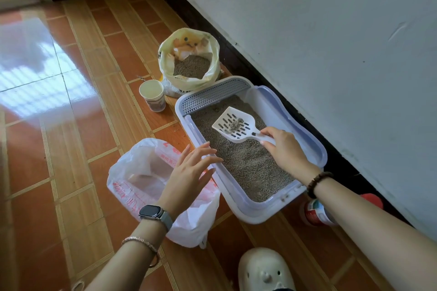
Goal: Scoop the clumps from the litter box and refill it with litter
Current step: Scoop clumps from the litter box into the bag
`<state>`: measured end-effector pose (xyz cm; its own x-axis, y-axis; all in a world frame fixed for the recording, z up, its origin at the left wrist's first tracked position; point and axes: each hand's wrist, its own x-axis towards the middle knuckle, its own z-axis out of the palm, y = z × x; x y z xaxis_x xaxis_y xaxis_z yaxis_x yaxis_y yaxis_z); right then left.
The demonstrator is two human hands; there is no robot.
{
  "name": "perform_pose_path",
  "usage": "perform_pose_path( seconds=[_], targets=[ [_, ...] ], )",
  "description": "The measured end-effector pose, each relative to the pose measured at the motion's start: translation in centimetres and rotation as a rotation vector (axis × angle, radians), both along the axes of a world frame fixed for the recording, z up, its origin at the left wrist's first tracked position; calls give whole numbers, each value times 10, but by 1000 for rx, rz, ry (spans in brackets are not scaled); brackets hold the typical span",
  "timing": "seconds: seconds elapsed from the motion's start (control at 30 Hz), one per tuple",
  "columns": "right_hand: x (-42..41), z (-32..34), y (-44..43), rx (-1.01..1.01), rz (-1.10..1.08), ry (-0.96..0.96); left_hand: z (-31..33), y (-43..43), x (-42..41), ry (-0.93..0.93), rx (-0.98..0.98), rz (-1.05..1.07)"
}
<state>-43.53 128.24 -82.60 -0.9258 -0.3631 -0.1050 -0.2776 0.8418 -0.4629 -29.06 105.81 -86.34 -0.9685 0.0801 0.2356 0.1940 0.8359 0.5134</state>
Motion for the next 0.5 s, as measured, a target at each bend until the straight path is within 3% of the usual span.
perform_pose_path(
  seconds=[0.5],
  targets=[
    [2, 0, 0, -9, -20, -14, 0, 0, 1, -3, -23, 1]
  ],
)
